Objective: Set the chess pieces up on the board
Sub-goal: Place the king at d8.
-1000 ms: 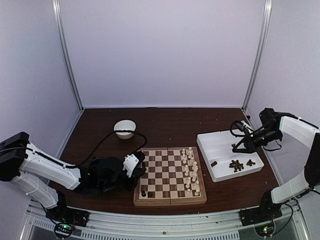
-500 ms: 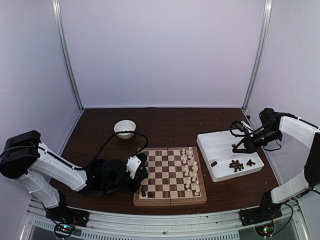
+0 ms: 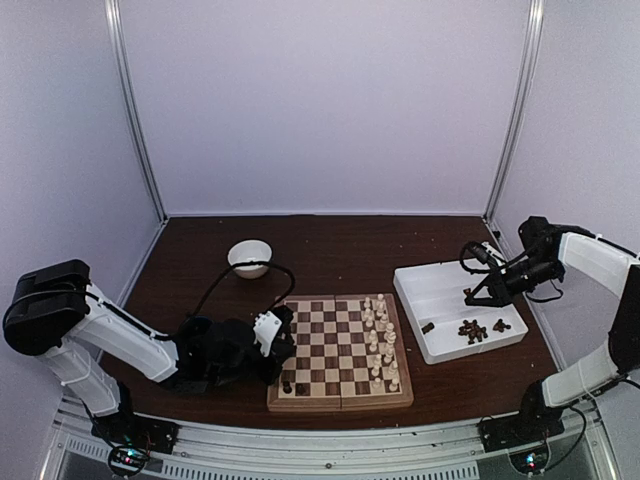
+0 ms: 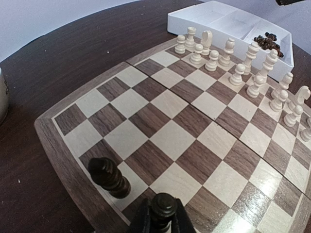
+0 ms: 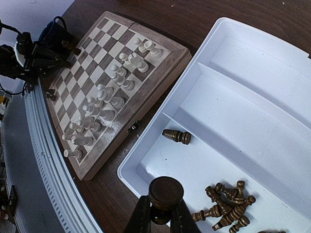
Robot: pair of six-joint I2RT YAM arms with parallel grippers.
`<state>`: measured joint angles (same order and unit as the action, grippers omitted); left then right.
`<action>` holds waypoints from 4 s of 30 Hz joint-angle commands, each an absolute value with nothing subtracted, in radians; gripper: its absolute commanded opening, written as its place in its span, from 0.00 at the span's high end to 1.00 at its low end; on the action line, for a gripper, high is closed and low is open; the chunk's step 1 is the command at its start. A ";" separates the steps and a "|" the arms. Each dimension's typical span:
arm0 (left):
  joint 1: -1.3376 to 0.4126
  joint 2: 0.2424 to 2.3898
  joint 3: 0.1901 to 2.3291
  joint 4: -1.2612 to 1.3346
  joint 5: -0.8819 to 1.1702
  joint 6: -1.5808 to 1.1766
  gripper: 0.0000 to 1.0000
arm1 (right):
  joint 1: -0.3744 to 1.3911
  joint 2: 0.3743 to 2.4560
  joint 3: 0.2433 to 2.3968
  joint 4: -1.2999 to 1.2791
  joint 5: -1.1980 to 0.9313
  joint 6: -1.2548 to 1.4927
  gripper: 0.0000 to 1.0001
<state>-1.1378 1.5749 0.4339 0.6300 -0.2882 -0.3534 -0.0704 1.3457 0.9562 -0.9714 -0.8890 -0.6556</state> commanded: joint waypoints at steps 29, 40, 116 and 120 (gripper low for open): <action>-1.120 1.581 0.454 0.624 -0.279 -0.362 0.76 | -0.070 1.350 0.945 -0.972 -0.887 -0.663 0.91; -1.120 1.517 0.439 0.539 -0.276 -0.378 0.71 | -0.071 1.351 0.943 -0.970 -0.887 -0.663 0.90; -1.144 1.441 0.444 0.415 -0.287 -0.391 0.60 | -0.070 1.358 0.944 -0.968 -0.888 -0.666 0.91; -1.171 1.319 0.435 0.246 -0.311 -0.412 0.58 | -0.070 1.346 0.951 -0.978 -0.882 -0.670 0.91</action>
<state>-1.1458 1.4284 0.4519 0.3782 -0.2775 -0.3931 -0.0704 1.3487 0.9482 -0.9718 -0.8890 -0.6582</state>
